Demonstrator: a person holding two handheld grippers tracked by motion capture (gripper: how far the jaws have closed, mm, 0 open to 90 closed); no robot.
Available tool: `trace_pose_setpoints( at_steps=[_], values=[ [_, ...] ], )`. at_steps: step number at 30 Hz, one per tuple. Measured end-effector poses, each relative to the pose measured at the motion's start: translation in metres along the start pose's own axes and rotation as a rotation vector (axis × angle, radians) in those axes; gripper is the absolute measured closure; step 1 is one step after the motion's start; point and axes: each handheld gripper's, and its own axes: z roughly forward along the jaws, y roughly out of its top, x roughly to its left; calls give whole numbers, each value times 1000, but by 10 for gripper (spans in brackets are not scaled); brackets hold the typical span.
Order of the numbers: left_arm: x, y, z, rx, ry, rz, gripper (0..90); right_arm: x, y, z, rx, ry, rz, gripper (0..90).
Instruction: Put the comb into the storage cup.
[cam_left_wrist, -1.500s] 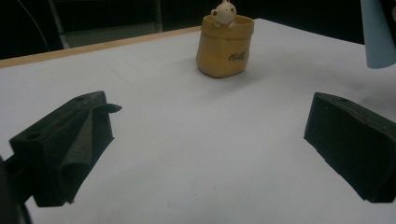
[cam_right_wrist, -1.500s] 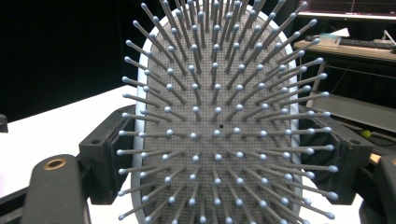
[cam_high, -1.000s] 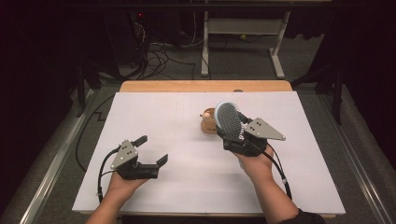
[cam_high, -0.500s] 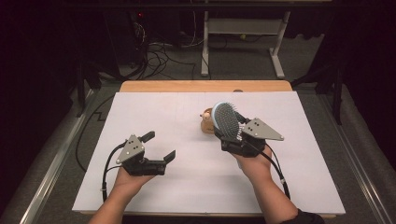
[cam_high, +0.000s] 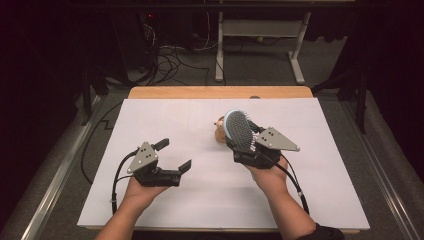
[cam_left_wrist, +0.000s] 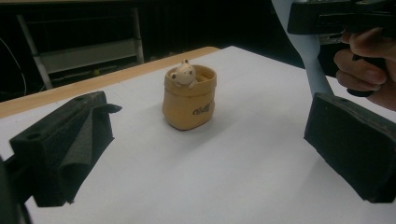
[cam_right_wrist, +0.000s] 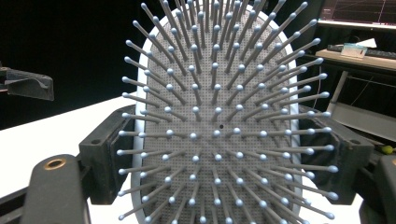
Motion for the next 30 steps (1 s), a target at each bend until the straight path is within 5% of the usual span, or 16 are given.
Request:
trace_pose_setpoints(
  at_steps=[20, 30],
  values=[
    [-12, 11, 11, -9, -13, 25, 9, 13, -3, 8, -8, 22, -10, 206],
    [-16, 12, 20, -5, -33, 7, 4, 19, -6, 11, -10, 28, -19, 206]
  ],
)
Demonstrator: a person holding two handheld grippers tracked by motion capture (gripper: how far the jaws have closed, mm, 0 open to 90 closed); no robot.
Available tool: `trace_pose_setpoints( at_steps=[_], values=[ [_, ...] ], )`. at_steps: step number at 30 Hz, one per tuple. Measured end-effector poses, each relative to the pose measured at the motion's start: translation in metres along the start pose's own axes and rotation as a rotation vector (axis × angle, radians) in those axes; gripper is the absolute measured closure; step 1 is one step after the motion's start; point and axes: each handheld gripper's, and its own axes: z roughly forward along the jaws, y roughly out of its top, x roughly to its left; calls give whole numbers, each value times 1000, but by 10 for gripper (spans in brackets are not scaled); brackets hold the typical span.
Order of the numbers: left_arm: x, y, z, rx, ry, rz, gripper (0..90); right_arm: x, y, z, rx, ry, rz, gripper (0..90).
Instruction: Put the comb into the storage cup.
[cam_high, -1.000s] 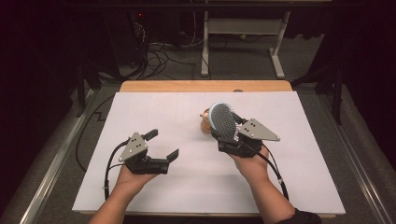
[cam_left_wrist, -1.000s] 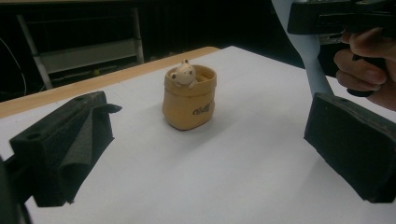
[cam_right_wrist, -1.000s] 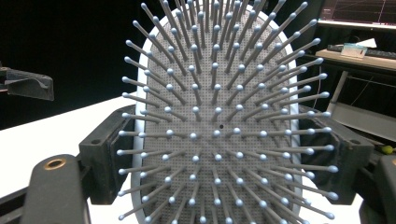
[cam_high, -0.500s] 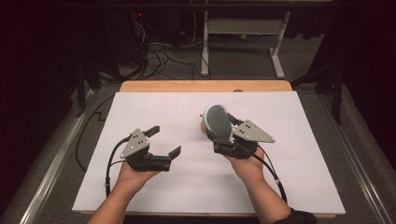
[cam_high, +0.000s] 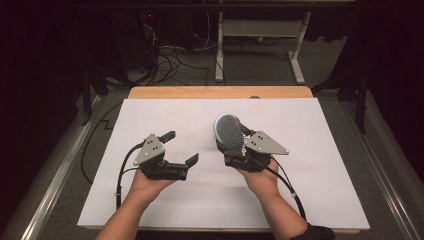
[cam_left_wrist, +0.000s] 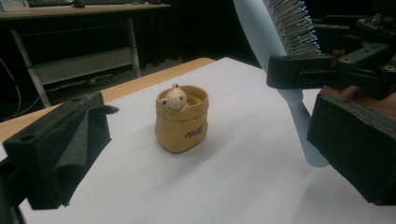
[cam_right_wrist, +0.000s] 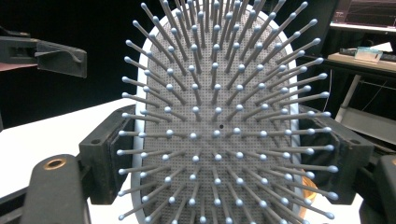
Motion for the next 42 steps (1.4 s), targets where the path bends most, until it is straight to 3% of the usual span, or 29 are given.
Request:
trace_pose_setpoints(
  at_steps=[42],
  values=[
    [-19, 15, 24, 27, -41, -5, 3, 19, 5, 9, -35, 27, -43, 206]
  ],
)
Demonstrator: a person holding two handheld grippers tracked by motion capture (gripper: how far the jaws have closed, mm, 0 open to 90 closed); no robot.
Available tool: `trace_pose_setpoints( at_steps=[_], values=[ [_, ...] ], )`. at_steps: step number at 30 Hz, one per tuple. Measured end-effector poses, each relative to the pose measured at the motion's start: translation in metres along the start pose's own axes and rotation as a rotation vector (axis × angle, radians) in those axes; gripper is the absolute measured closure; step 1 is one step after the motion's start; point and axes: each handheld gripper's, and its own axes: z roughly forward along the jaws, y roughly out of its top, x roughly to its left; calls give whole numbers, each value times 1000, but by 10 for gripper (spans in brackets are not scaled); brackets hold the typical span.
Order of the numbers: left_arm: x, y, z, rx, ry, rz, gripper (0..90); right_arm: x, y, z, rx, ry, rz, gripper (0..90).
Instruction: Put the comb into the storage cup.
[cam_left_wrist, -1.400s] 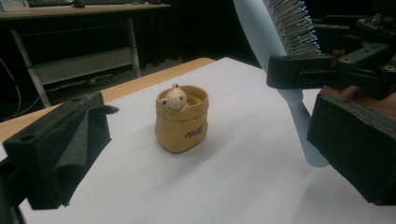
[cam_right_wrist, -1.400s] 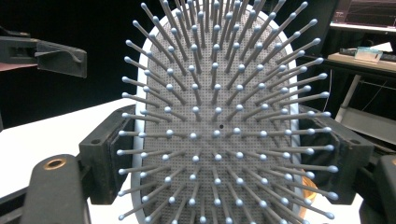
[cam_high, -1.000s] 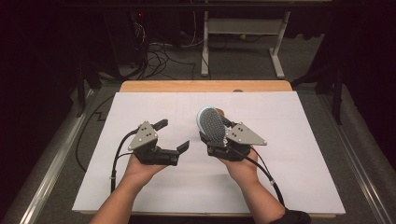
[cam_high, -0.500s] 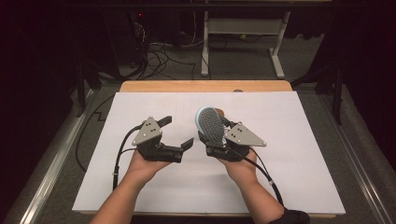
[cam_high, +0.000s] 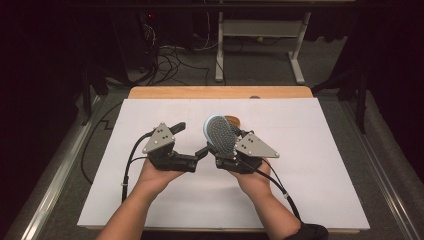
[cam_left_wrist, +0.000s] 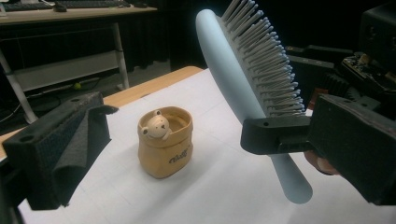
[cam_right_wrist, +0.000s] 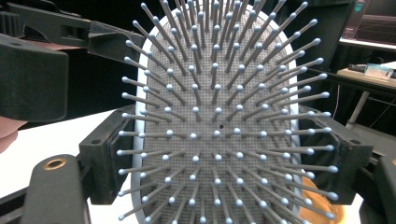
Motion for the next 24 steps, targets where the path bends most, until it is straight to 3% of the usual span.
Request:
trace_pose_setpoints(
  at_steps=[12, 24],
  values=[
    [-4, 0, 6, 6, -13, -12, 11, 6, -2, 4, 0, 0, -34, 205],
    [-6, 0, 14, 2, -23, -51, 37, 15, -3, 4, -5, 24, -41, 206]
  ],
)
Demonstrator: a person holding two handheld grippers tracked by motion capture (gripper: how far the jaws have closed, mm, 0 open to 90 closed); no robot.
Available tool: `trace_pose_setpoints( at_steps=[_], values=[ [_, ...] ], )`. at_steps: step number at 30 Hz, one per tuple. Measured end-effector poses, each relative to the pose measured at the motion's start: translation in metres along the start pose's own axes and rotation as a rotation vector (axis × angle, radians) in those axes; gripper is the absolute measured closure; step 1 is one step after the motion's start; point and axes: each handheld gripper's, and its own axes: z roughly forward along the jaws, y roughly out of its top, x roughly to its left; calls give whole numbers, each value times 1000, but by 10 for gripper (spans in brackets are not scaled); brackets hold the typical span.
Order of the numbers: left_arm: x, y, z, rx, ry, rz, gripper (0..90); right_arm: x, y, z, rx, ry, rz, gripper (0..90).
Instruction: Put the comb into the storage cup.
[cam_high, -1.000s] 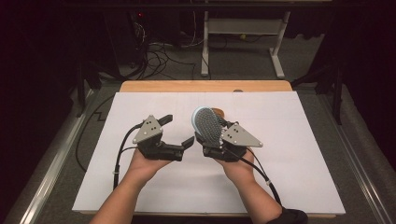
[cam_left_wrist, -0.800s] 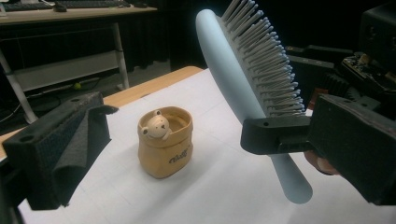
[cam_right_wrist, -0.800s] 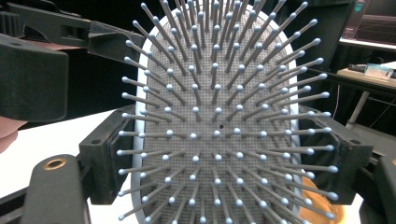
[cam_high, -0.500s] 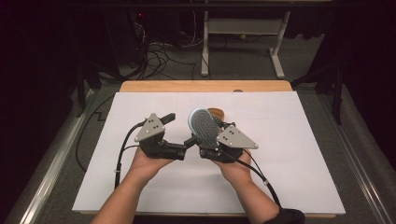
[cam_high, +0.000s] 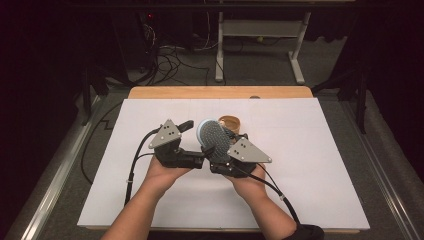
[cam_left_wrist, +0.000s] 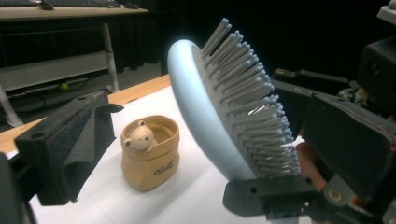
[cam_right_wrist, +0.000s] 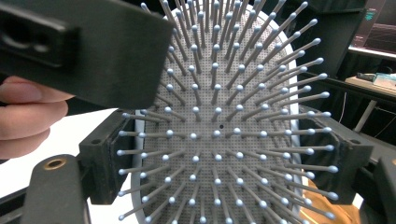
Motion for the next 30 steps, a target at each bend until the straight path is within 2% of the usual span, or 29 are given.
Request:
trace_pose_setpoints(
  at_steps=[13, 17, 21, 25, 30],
  values=[
    [0, -1, 3, -4, -17, -41, 95, 6, 0, 1, 1, 12, -8, 206],
    [1, -2, 4, 7, -30, -62, 151, 6, 0, 1, -4, 11, -8, 206],
    [4, -4, 5, 25, -27, -69, 159, 7, -1, 2, -2, 12, -6, 206],
    [6, -4, 4, 19, -33, -94, 179, 8, -1, 2, -2, 10, -11, 206],
    [5, -4, 2, 20, -54, -104, 233, 9, 0, 1, -2, 5, -14, 206]
  ],
)
